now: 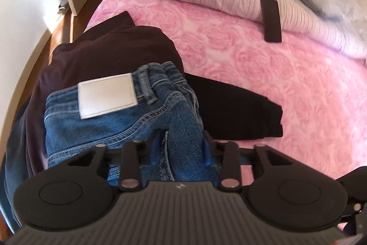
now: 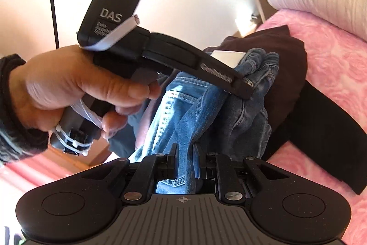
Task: Fold clothes
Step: 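Grasp the jeans waistband with the left gripper while the right gripper grasps it too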
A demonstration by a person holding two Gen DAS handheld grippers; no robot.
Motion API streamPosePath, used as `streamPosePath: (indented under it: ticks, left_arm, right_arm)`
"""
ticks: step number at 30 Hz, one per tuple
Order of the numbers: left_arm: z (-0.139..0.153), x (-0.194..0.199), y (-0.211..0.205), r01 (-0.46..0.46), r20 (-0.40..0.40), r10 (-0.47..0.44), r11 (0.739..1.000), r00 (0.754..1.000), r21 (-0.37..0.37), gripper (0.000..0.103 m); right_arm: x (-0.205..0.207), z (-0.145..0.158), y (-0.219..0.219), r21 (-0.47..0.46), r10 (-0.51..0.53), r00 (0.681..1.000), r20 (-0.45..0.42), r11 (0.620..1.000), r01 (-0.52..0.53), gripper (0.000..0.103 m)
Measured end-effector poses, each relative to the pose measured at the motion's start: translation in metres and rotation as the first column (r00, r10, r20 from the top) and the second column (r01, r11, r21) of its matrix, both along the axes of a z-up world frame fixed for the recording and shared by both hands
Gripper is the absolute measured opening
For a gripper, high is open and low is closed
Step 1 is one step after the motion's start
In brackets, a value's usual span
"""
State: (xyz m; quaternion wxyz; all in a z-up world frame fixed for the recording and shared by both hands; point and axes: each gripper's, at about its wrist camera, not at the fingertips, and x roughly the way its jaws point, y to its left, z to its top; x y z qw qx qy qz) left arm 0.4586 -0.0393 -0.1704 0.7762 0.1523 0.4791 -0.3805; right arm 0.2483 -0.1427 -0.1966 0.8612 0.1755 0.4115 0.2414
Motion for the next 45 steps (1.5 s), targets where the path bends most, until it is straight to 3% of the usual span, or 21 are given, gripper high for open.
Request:
streamPosePath:
  ticks: [4, 6, 7, 8, 11, 15, 18, 20, 25, 26, 27, 28, 29, 30, 34, 39, 42, 45]
  left_arm:
    - [0.007, 0.003, 0.024, -0.031, -0.028, 0.028, 0.995, 0.999, -0.094, 0.026]
    - [0.011, 0.004, 0.035, -0.038, -0.042, 0.033, 0.990, 0.999, -0.139, 0.026]
    - [0.013, 0.005, 0.042, -0.039, -0.052, 0.031, 0.986, 0.998, -0.162, 0.026]
    - [0.015, 0.005, 0.048, -0.040, -0.061, 0.029, 0.982, 0.998, -0.185, 0.026]
    - [0.017, 0.007, 0.064, -0.062, -0.080, 0.045, 0.972, 0.996, -0.228, 0.025]
    - [0.018, 0.012, 0.078, -0.076, -0.122, 0.043, 0.958, 0.992, -0.276, 0.025]
    - [0.017, 0.014, 0.083, -0.066, -0.130, 0.032, 0.961, 0.991, -0.269, 0.025]
    - [0.017, 0.014, 0.085, -0.059, -0.118, 0.032, 0.971, 0.992, -0.232, 0.023]
    - [0.015, 0.015, 0.096, -0.064, -0.106, 0.044, 0.980, 0.993, -0.187, 0.023]
    - [0.015, 0.015, 0.095, -0.053, -0.092, 0.036, 0.982, 0.995, -0.179, 0.017]
    - [0.016, 0.014, 0.095, -0.050, -0.083, 0.036, 0.984, 0.996, -0.170, 0.014]
    - [0.015, 0.013, 0.095, -0.058, -0.077, 0.046, 0.985, 0.996, -0.165, 0.012]
    - [0.015, 0.012, 0.097, -0.071, -0.074, 0.059, 0.983, 0.995, -0.168, 0.010]
    - [0.018, 0.009, 0.099, -0.078, -0.065, 0.067, 0.982, 0.996, -0.173, 0.010]
    - [0.036, -0.006, 0.108, -0.088, -0.009, 0.088, 0.975, 0.996, -0.203, 0.008]
    - [0.088, -0.031, 0.113, -0.108, 0.083, 0.137, 0.953, 0.987, -0.283, 0.005]
    - [0.125, -0.053, 0.102, -0.069, 0.136, 0.121, 0.939, 0.983, -0.337, 0.004]
    - [0.163, -0.087, 0.070, 0.038, 0.205, 0.045, 0.923, 0.978, -0.383, 0.004]
  right_arm:
    - [-0.002, -0.002, -0.012, 0.001, -0.022, 1.000, -0.009, 1.000, 0.022, 0.017]
    - [-0.001, -0.005, -0.024, 0.004, -0.056, 0.998, -0.020, 0.998, 0.056, 0.038]
    - [0.002, -0.007, -0.029, 0.007, -0.077, 0.997, -0.023, 0.997, 0.077, 0.061]
    - [0.004, -0.007, -0.034, 0.001, -0.095, 0.995, -0.016, 0.995, 0.095, 0.076]
    - [0.020, -0.009, -0.042, 0.019, -0.106, 0.994, 0.010, 0.994, 0.106, 0.077]
    - [0.054, -0.030, -0.044, 0.156, -0.074, 0.996, -0.054, 0.984, 0.082, 0.077]
    - [0.073, -0.051, -0.031, 0.232, 0.013, 0.994, -0.105, 0.973, 0.012, 0.077]
    - [0.077, -0.057, -0.019, 0.229, 0.029, 0.993, -0.114, 0.974, -0.003, 0.077]
    - [0.076, -0.061, -0.008, 0.231, 0.007, 0.991, -0.131, 0.973, 0.023, 0.077]
    - [0.075, -0.062, -0.007, 0.230, 0.001, 0.991, -0.137, 0.973, 0.030, 0.072]
    - [0.075, -0.063, -0.008, 0.225, -0.008, 0.989, -0.146, 0.974, 0.041, 0.063]
    - [0.076, -0.063, -0.009, 0.210, -0.025, 0.986, -0.163, 0.976, 0.060, 0.038]
    - [0.076, -0.064, -0.012, 0.197, -0.046, 0.982, -0.181, 0.977, 0.082, 0.021]
    - [0.076, -0.064, -0.017, 0.193, -0.071, 0.977, -0.200, 0.975, 0.111, 0.018]
    - [0.067, -0.037, -0.028, 0.154, -0.109, 0.981, -0.160, 0.979, 0.134, 0.016]
    - [0.028, 0.020, -0.048, 0.161, -0.151, 0.988, -0.036, 0.975, 0.155, 0.014]
    - [-0.016, 0.055, -0.082, 0.189, -0.257, 0.966, 0.039, 0.951, 0.246, 0.014]
    - [-0.085, 0.080, -0.130, 0.185, -0.368, 0.923, 0.112, 0.920, 0.345, 0.014]
